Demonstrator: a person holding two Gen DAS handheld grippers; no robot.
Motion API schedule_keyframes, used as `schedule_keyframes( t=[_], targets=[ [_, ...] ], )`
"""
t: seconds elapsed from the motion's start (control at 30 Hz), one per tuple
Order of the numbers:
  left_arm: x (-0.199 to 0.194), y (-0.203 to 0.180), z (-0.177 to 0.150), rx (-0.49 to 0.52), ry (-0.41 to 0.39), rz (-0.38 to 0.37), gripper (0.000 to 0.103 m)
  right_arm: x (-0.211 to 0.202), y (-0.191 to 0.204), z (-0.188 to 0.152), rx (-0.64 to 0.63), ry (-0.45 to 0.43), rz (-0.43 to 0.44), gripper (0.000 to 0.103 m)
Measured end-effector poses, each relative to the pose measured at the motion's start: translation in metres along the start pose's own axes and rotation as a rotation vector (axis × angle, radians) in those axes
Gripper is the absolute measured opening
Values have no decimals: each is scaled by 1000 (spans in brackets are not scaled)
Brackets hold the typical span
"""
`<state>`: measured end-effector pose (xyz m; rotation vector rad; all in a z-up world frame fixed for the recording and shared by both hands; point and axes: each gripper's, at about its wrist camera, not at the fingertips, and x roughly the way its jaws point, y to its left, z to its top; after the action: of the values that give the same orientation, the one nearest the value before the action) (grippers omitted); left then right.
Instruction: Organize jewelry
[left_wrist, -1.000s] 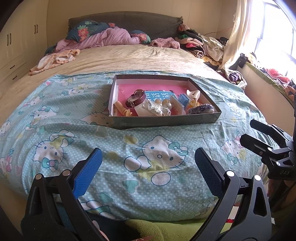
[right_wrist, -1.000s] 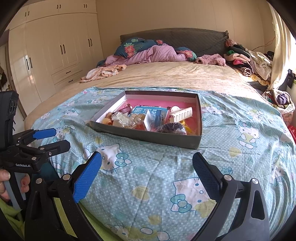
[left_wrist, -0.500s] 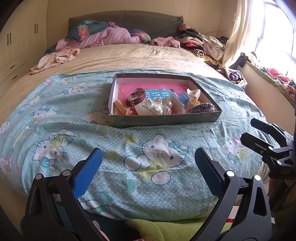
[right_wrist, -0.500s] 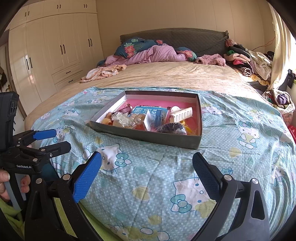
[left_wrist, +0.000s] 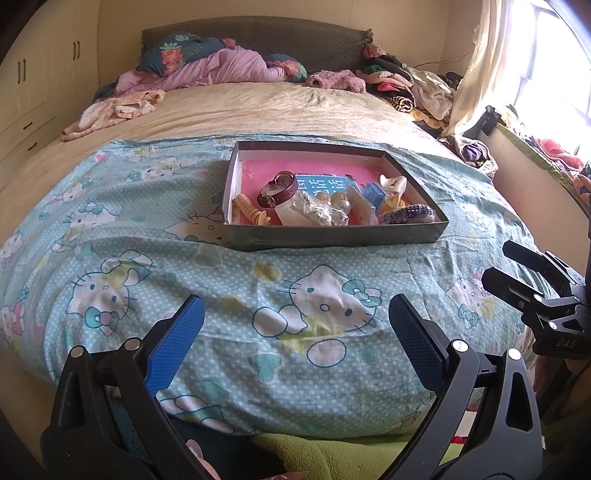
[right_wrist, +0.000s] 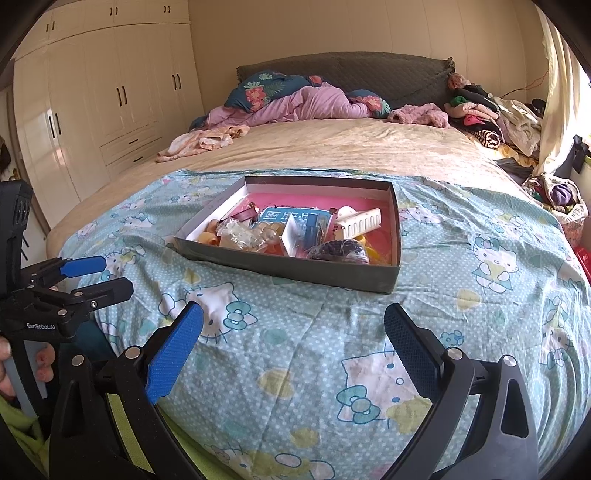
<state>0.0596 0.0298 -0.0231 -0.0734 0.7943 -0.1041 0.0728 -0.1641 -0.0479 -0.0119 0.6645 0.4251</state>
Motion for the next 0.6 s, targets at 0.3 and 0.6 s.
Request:
schedule_keyframes(
  t=[0.3,0.6],
  targets=[
    [8,18,1,-53,46,57,93,5,-23,-3,56,11,-28,98],
    [36,112,29,-246,76,242,93,23,-121,-6,217,38,-196,98]
  ],
)
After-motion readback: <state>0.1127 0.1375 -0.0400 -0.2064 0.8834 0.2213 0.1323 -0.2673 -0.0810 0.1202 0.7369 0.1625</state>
